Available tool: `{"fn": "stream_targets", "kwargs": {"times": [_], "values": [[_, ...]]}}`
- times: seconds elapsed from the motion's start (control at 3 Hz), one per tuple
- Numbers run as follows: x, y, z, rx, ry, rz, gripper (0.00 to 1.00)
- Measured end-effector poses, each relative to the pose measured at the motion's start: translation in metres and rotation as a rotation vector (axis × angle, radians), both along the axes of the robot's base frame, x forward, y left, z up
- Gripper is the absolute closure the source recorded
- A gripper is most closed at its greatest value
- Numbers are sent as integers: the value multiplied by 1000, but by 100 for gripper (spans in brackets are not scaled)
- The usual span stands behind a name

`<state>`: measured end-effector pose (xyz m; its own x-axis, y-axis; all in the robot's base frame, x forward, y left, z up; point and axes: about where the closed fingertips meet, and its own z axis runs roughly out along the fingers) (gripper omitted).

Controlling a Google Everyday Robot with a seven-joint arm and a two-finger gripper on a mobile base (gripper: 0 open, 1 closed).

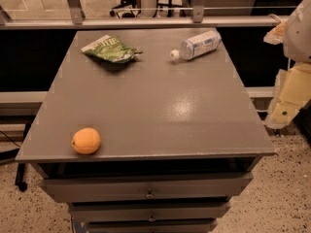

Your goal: Pick orange

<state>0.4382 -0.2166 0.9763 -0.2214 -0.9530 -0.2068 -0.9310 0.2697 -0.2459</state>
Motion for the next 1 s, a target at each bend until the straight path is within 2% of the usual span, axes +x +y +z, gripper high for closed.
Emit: {"fn": "stream_targets", "kwargs": {"times": [0.33, 0.67, 1.0], "values": [[0, 0, 0, 0, 0, 0, 0], [6, 17, -6, 94, -21, 16, 0], [7, 73, -26, 277, -55, 75, 0]]}}
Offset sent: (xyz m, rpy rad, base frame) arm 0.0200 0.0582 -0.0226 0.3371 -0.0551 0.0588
